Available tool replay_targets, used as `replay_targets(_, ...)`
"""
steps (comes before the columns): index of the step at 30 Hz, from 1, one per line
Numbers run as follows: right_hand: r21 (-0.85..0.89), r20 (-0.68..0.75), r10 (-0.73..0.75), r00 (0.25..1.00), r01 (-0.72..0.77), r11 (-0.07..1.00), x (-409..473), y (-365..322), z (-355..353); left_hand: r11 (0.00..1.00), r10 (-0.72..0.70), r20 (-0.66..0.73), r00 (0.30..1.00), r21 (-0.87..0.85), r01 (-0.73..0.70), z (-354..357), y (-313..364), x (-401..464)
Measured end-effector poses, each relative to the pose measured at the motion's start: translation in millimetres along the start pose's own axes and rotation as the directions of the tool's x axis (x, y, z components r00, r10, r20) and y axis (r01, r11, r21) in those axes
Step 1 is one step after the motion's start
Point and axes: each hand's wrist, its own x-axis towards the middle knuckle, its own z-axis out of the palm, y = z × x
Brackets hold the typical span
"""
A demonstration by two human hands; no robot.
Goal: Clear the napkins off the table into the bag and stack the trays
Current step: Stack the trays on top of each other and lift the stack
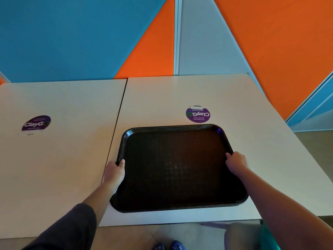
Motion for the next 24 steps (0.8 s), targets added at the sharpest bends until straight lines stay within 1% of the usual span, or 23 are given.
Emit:
replay_targets(2,-0.008,-0.004,-0.072,0.997,0.072,0.997,-6,-9,1,1.0,0.014,-0.049,0.999,0.016,-0.013,-12,-3,0)
replay_targets(4,0.02,-0.021,-0.119,0.993,0.119,0.993,-13,-20,0,0.999,0.019,-0.082,0.996,0.03,-0.017,-27,-6,0)
replay_targets(8,0.077,-0.024,-0.189,0.982,0.19,0.979,-30,-55,-4,0.999,0.033,-0.148,0.988,-0.018,-0.036,-67,-12,0)
replay_targets(12,0.104,-0.03,-0.295,0.955,0.297,0.949,-49,-103,-8,0.997,-0.004,-0.21,0.978,-0.079,-0.013,-114,-24,1)
replay_targets(16,0.105,-0.029,-0.405,0.914,0.406,0.908,-76,-156,-5,0.991,-0.058,-0.263,0.963,-0.135,0.023,-160,-52,6)
replay_targets(20,0.095,-0.022,-0.464,0.885,0.464,0.881,-106,-205,11,0.983,-0.102,-0.327,0.939,-0.177,0.045,-203,-86,14)
replay_targets(24,0.117,-0.031,-0.524,0.851,0.523,0.844,-139,-260,40,0.976,-0.121,-0.353,0.928,-0.213,0.047,-253,-125,33)
